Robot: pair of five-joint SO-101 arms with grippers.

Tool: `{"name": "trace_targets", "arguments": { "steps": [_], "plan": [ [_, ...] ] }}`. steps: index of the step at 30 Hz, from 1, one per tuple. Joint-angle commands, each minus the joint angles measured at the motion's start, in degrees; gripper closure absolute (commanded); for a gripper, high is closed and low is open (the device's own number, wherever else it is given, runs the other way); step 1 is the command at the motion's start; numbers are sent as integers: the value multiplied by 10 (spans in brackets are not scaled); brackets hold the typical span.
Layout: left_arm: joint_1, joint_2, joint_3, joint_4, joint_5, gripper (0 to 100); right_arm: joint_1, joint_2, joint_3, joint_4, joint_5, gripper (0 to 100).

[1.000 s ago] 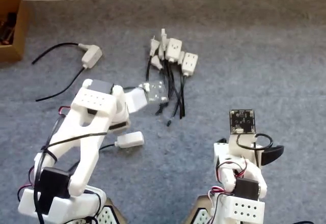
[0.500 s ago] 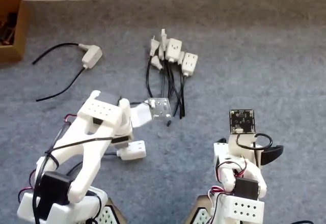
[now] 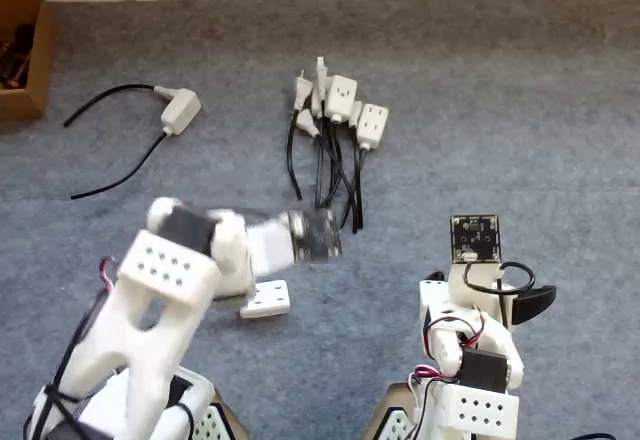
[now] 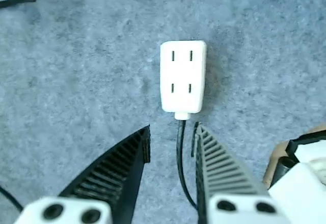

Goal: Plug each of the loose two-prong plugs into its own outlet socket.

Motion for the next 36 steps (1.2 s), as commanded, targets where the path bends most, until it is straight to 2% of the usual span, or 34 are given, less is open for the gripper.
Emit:
{"name": "trace_targets", "arguments": {
  "steps": [1, 4, 10, 18, 24, 28, 34, 36],
  "plan": [
    [11, -26, 102, -103, 4, 847, -7, -10, 50, -1, 6, 416],
    [13, -14, 145, -166, 5, 847, -7, -10, 50, -1, 6, 416],
    [13, 43, 151, -252, 5, 847, -7, -10, 50, -1, 6, 416],
    [22, 144, 150, -324, 4, 847, -7, -10, 50, -1, 6, 416],
    [53, 186, 101, -323, 5, 916, -7, -10, 50, -1, 6, 416],
    [57, 186, 55, -288, 38, 879, -7, -10, 50, -1, 6, 416],
    [58, 186, 19, -227, 36, 836, -7, -10, 50, -1, 6, 416],
    [53, 185, 18, -212, 14, 835, -7, -10, 50, -1, 6, 416]
  ]
}}
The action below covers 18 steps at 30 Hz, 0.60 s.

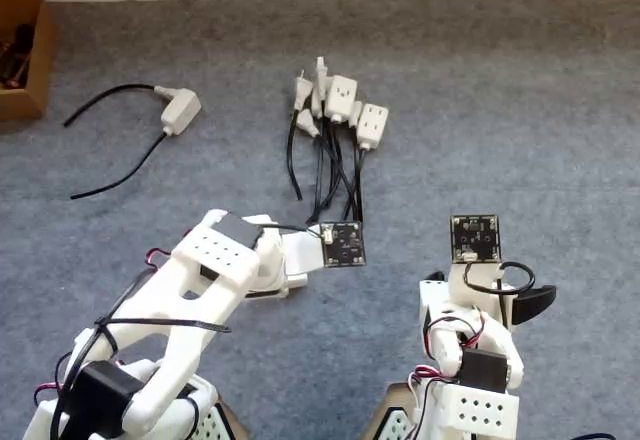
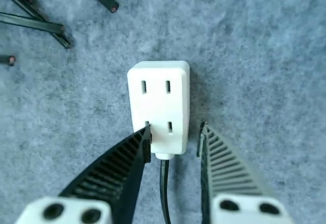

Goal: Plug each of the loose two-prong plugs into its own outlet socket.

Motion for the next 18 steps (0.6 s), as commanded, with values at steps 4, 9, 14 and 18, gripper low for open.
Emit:
{"name": "trace_targets", "arguments": {
  "steps": [4, 9, 14, 18],
  "plan": [
    [-15, -20, -29, 73, -50, 835, -7, -10, 50, -1, 6, 416],
    [-40, -94, -62, 104, -52, 835, -7, -10, 50, -1, 6, 416],
    [-66, -165, -60, 105, -49, 835, -7, -10, 50, -1, 6, 416],
    [-146, -206, -59, 100, 38, 836, -7, -10, 49, -1, 6, 416]
  ]
}}
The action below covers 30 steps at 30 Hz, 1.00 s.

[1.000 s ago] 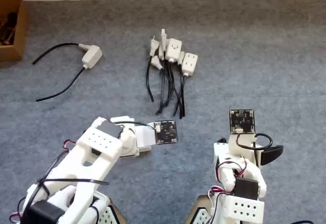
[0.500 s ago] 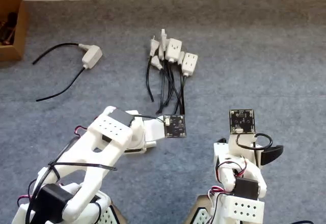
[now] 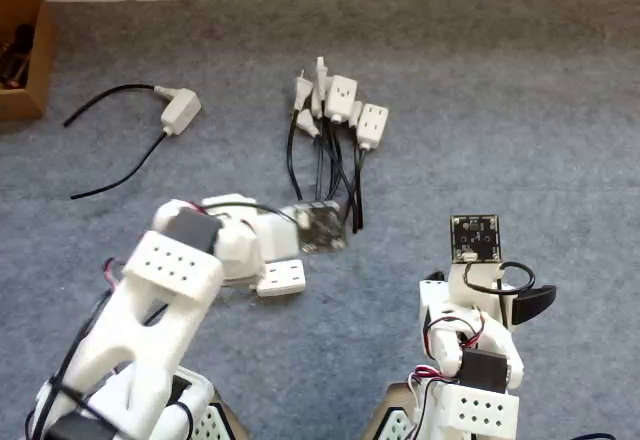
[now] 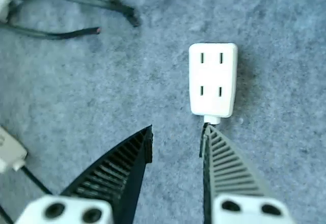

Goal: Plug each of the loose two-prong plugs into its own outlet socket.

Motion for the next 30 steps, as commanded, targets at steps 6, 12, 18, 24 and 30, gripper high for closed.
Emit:
{"name": "trace_targets", "arguments": {
  "steps": [6, 12, 18, 24, 30],
  "plan": [
    [-178, -57, 0, -144, 264, 836, -7, -6, 47, 1, 6, 416],
    [-161, 51, -78, -218, 287, 835, -7, -6, 48, 2, 6, 416],
    [-123, 242, -241, -219, 302, 835, -7, -8, 49, 2, 6, 416],
    [-65, 436, -375, -262, 302, 835, -7, -9, 49, 2, 6, 416],
    [-27, 576, -441, -338, 301, 835, -7, -10, 49, 2, 6, 416]
  ]
}}
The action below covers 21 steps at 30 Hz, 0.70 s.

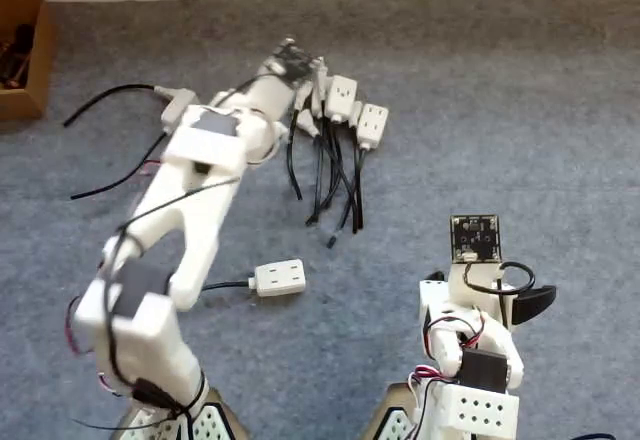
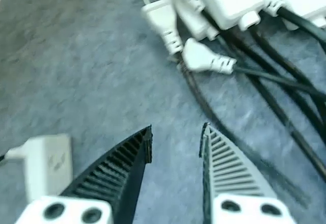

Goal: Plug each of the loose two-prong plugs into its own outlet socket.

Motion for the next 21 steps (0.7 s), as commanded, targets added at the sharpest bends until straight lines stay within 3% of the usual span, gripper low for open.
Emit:
{"name": "trace_targets", "arguments": {
  "steps": [1, 7, 13, 21],
  "plan": [
    [20, 53, -51, -44, 4, 835, -7, -10, 49, 2, 6, 416],
    [21, 138, -96, -56, 4, 856, -7, -10, 49, 2, 6, 416],
    [17, 196, -134, -55, 1, 991, -7, -10, 49, 2, 6, 416],
    [10, 143, -153, 12, -27, 997, -7, -10, 49, 1, 7, 416]
  ]
}}
